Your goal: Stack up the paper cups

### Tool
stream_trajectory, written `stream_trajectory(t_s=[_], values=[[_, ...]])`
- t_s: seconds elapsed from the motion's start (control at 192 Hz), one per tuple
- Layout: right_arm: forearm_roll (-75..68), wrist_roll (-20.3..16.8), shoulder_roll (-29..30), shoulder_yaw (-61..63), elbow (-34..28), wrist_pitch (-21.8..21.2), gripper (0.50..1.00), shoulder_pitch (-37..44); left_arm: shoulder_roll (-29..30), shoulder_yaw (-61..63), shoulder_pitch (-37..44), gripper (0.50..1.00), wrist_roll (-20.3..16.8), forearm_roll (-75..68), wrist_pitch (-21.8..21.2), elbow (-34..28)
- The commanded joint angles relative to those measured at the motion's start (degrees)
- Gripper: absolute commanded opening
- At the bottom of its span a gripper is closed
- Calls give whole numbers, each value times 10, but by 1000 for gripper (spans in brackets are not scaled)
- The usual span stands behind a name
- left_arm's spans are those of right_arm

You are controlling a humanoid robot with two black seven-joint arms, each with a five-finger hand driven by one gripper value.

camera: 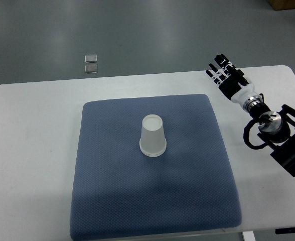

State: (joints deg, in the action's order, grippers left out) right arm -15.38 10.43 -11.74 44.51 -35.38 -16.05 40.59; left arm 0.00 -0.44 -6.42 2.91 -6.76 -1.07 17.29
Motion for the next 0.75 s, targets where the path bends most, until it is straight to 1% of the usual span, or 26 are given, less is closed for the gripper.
stream_trajectory(t_s=[0.0, 0.397, 0.746], values=[[1, 0, 1, 0, 2, -6, 924, -3, 0, 0, 0, 1000, 0, 0, 0, -1], [9, -1, 1, 0, 2, 0, 926, -1, 0, 0, 0, 1000, 0, 0, -1, -2], [11, -1, 21, -7, 15, 2, 926, 4, 0, 1, 0, 1000, 0, 0, -1, -2]])
